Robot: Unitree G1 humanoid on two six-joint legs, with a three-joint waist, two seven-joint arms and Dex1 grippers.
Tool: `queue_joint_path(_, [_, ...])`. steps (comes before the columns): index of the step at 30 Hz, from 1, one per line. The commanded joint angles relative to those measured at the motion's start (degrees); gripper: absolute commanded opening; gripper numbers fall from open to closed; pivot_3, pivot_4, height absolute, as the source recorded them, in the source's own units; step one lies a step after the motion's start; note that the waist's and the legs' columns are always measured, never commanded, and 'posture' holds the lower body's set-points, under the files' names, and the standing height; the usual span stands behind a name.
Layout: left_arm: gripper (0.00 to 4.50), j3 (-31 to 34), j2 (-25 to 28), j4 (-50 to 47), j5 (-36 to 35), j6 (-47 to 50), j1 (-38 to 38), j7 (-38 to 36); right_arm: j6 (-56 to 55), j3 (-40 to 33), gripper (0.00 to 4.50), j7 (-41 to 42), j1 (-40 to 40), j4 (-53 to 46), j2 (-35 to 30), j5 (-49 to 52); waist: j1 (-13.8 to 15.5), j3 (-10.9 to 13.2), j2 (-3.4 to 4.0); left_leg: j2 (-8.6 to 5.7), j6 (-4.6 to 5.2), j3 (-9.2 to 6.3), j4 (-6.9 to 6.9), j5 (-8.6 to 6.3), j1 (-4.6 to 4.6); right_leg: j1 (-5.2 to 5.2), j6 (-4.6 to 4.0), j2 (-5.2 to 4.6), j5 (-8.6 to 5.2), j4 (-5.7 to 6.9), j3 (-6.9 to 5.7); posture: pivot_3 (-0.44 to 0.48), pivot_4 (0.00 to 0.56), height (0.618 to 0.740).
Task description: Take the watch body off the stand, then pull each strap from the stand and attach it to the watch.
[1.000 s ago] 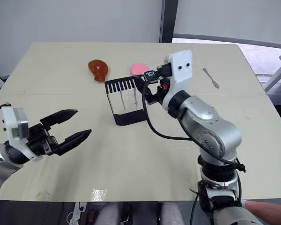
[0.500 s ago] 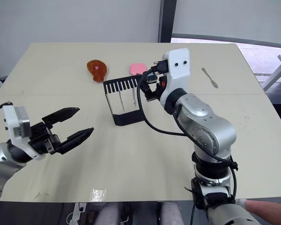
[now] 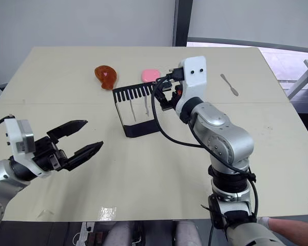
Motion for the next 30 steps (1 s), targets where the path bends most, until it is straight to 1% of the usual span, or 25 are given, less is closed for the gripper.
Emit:
queue_joint_path(1, [4.50, 1.46, -0.07, -2.05, -0.04, -1.36, 0.23, 0.30, -2.11, 0.44, 4.46, 1.56, -1.48, -0.96, 0.24, -0.40, -0.08, 0.00, 0.00, 0.00, 0.00, 0.00, 0.00, 0.00, 0.00, 0.00, 0.00, 0.00, 0.00, 0.00, 0.00, 0.000, 0.150, 0.740])
queue_joint_path(19, [4.50, 1.67, -0.06, -2.44, 0.25, -1.70, 1.22, 0.46, -2.92, 0.67, 4.46, 3.30, -2.08, 0.35, 1.37, -0.53, -0.56, 0.00, 0.00, 0.00, 0.00, 0.00, -0.04, 0.00, 0.00, 0.00, 0.00, 0.00, 0.00, -0.03, 0.00, 0.000, 0.150, 0.740])
queue_joint_path(30, [4.50, 1.22, -0.20, -2.38, 0.63, -1.90, 1.25, 0.57, -4.30, 0.84, 4.46, 4.12, -2.67, 1.60, 0.90, -1.46, -0.57, 0.00, 0.00, 0.00, 0.01, 0.00, -0.05, 0.00, 0.00, 0.00, 0.00, 0.00, 0.00, -0.05, 0.01, 0.000, 0.150, 0.740])
